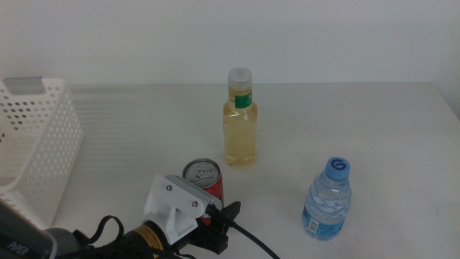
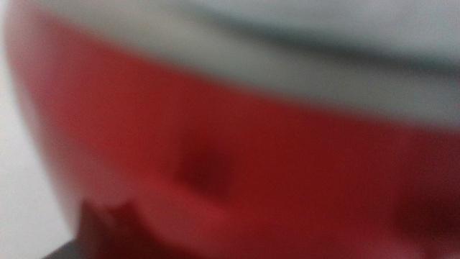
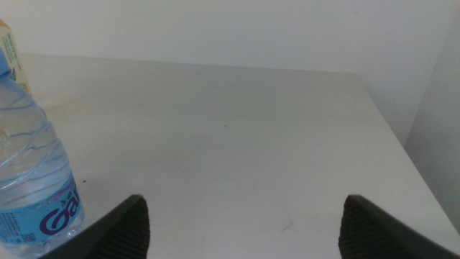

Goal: Use arms to grab the bottles and put them into the dustbin to the left of the table.

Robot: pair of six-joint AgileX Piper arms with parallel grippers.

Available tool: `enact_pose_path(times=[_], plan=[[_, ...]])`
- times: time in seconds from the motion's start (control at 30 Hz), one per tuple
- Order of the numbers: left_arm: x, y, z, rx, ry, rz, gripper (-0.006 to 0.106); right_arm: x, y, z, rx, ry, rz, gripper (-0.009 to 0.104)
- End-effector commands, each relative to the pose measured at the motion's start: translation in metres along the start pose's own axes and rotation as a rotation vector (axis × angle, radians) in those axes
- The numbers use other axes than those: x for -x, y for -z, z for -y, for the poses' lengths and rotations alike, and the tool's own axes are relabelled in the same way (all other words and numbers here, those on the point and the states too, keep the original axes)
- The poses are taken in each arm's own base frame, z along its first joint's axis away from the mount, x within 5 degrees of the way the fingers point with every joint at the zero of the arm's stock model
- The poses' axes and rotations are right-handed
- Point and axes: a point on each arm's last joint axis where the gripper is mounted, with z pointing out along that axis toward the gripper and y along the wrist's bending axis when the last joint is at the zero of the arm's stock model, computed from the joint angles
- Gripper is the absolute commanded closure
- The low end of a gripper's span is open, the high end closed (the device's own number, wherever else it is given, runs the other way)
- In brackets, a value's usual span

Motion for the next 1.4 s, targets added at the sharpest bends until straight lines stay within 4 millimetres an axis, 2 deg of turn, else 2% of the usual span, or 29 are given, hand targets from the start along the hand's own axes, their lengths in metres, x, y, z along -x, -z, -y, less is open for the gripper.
enact_pose_path(times=[0.0,0.33,0.43,0.9,1.1,1.37], plan=[[0.028,0.001,0.004,-0.04,-0.014,0.226,0.031,0.01,0.003,0.0,-0.005,0.016,0.103,0.021],[0.029,0.005,0.009,-0.085,0.028,0.221,0.086,0.01,0.003,0.0,-0.005,0.016,0.103,0.021],[0.032,0.012,0.01,-0.086,0.03,0.231,0.093,0.01,0.003,0.0,-0.005,0.016,0.103,0.021],[0.056,0.039,0.014,-0.063,0.05,0.173,0.092,0.01,0.003,0.0,-0.005,0.016,0.103,0.021],[0.07,0.035,0.018,-0.066,0.01,0.061,0.092,0.01,0.003,0.0,-0.005,0.016,0.103,0.021],[0.097,0.025,0.019,-0.008,0.09,-0.139,0.092,0.01,0.003,0.0,-0.005,0.016,0.103,0.021]])
